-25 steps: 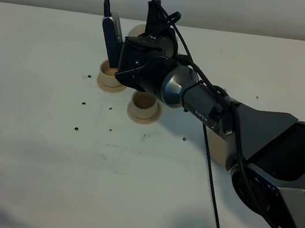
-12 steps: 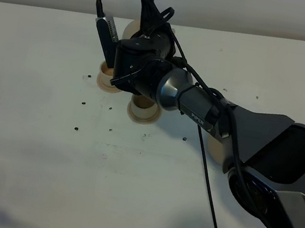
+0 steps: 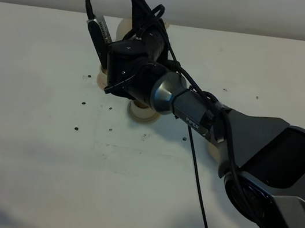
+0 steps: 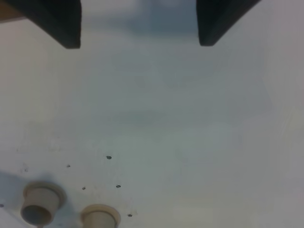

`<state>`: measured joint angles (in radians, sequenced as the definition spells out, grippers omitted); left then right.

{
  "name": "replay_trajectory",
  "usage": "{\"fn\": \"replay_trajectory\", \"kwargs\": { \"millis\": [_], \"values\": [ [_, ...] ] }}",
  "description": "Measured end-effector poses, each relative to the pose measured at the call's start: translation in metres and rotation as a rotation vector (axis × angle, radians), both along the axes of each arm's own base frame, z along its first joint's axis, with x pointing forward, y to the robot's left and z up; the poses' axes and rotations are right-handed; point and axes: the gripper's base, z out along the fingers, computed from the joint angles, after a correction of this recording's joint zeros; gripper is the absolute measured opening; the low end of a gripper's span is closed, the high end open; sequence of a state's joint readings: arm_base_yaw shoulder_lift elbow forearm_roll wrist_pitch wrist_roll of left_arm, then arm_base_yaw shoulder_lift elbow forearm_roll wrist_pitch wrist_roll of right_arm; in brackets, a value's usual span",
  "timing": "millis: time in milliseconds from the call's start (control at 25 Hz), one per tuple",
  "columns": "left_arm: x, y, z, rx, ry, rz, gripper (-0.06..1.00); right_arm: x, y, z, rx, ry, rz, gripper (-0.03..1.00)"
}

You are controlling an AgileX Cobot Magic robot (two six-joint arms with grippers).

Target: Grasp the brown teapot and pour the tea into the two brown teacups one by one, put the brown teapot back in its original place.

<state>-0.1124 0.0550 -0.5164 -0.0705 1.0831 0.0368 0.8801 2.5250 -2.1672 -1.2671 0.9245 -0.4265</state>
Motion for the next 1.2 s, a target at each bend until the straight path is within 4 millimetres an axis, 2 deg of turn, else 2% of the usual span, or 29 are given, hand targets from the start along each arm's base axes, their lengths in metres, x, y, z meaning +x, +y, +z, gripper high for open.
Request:
{"fn": "replay_trajectory", "kwargs": {
  "millis": [400,640,1200],
  "values": [
    [0.000,0.000,0.000,0.000,0.000,0.000,0.50,0.000,0.001,0.002,-0.025,-0.027,0.010,0.10],
    [0.000,0.000,0.000,0.000,0.000,0.000,0.50,0.001,0.001,-0.011,-0.062,-0.026,0.005,0.10],
    [0.000,0.000,0.000,0.000,0.000,0.000,0.50,0.004,0.000,-0.011,-0.091,-0.088,-0.002,0.10]
  ]
}}
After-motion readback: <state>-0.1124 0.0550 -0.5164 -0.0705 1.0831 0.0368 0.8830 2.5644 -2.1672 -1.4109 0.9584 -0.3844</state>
